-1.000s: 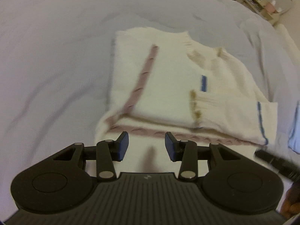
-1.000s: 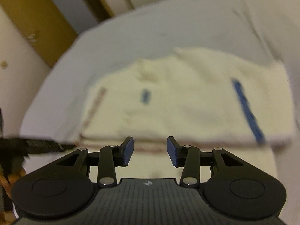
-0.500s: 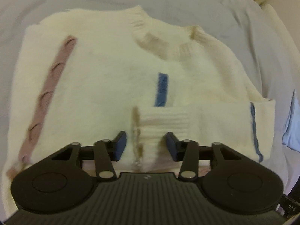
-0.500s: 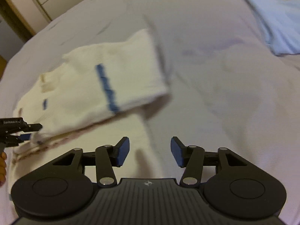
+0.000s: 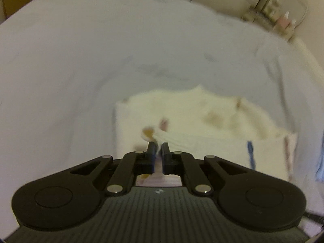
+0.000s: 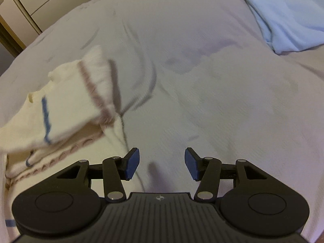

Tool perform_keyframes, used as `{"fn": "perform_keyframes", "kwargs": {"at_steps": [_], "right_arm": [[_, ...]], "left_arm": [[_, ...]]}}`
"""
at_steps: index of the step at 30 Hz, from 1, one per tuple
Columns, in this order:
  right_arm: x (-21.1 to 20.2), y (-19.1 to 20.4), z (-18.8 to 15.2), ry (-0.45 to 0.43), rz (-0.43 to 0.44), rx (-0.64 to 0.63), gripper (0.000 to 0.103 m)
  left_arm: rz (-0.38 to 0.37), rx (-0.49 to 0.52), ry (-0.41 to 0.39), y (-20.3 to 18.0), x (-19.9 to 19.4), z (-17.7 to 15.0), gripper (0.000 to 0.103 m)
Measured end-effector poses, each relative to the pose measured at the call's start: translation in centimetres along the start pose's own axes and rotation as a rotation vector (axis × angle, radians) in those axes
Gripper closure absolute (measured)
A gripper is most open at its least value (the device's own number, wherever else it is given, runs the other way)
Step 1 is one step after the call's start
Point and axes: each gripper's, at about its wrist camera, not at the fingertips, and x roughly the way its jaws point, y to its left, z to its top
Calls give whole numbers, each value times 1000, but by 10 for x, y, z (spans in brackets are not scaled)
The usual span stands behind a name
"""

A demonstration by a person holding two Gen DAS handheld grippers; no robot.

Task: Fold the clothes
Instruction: 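Grasp the folded sweater edge with the left gripper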

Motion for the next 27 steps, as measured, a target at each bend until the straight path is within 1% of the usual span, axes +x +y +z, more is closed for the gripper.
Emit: {"fn": "perform_keyframes", "kwargs": {"at_steps": [2, 4, 6, 9, 10, 12, 14, 15, 18, 20, 22, 24, 25, 26, 27], "right_arm": [[7, 8, 4, 1, 10, -3, 50], [12, 17, 8, -3, 25, -18, 50], [16, 25, 12, -5, 36, -38, 50], [24, 38, 19, -17, 60, -67, 50], [26, 43, 22, -22, 68, -79, 50], [30, 52, 28, -32, 83, -103, 51], [34, 61, 35, -48, 96, -124, 51], [37, 65, 38, -55, 98, -134, 51], [53, 72, 49, -35, 88, -167, 52], [63, 72, 59, -11, 69, -166, 56], [60, 71, 73, -50, 108, -154, 57], [59, 72, 88, -91, 144, -163, 61], [59, 72, 96, -109, 160, -167, 65], [63, 74, 103, -118, 172, -168, 69], [67, 76, 110, -127, 183, -169, 79]], "left_arm": [[19, 34, 25, 3, 5, -9, 99], [16, 50, 30, 2, 6, -14, 99], [8, 43, 29, 3, 6, -13, 99], [25, 34, 47, 5, 17, -14, 99], [35, 27, 50, 8, 17, -16, 99], [28, 11, 46, 14, 11, -19, 99], [47, 23, 39, 13, 12, -22, 99], [69, 36, 58, 13, 16, -24, 100], [134, 47, 140, 16, 33, -26, 100], [99, 8, 114, 17, 21, -22, 100], [58, 0, 53, 8, 0, -15, 100], [12, 8, 16, -4, -13, -8, 100], [-14, 20, 10, -12, -13, -4, 99], [-21, 35, 11, -18, -7, -1, 98], [-28, 50, 12, -25, -2, 2, 97]]}}
